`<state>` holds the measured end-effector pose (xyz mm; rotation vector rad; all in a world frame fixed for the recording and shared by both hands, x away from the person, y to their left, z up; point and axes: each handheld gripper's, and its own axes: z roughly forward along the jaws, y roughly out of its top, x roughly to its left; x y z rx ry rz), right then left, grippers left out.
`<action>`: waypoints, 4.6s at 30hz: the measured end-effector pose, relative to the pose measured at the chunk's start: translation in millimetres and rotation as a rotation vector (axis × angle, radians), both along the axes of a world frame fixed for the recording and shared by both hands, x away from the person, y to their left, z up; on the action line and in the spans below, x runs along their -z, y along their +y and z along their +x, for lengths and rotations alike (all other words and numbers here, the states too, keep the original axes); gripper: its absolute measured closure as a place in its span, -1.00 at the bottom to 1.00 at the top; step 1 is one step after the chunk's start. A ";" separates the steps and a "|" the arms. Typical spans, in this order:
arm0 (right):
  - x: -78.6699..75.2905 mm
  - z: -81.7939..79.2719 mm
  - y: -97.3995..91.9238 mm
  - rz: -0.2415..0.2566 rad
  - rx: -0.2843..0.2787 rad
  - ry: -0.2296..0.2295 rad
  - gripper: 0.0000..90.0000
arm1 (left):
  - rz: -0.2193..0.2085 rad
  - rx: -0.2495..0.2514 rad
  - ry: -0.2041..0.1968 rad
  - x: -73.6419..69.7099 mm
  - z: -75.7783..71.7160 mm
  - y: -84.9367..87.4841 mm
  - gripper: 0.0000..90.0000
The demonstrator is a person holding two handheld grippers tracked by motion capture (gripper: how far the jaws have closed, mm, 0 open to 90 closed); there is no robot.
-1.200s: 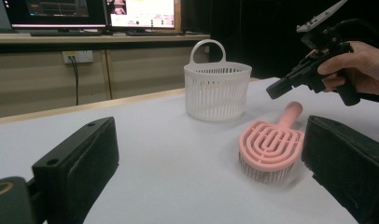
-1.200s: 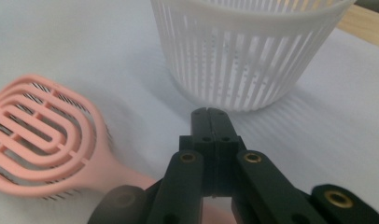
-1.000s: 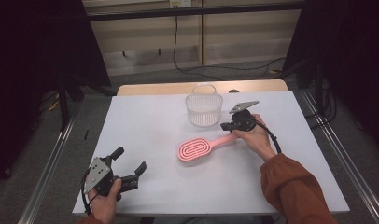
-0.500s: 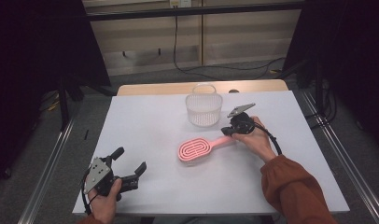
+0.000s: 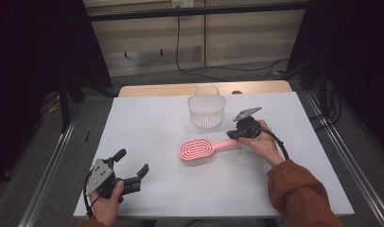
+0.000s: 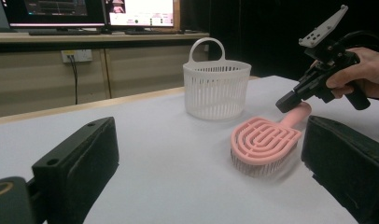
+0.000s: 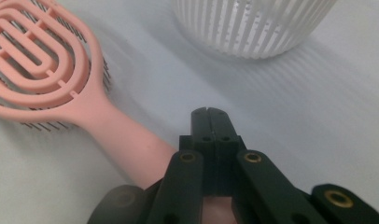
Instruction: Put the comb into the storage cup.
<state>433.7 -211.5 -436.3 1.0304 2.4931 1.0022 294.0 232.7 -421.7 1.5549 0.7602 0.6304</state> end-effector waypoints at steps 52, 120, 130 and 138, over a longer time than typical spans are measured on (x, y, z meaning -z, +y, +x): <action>-3.7 -23.7 -5.4 -0.005 -0.023 -0.003 1.00 | -0.003 -0.001 -0.005 -1.1 -0.9 1.7 -0.91; -19.6 -62.1 -26.3 0.198 0.046 -0.124 0.40 | 0.003 -0.013 0.007 -0.4 -0.6 2.6 -0.91; -28.0 -71.0 -26.3 0.250 0.111 -0.207 -0.82 | 0.013 -0.011 0.009 0.0 0.3 2.7 -0.91; -30.0 -79.9 -18.9 0.207 0.104 -0.174 -0.90 | 0.014 -0.020 0.007 -0.2 0.2 2.5 -0.91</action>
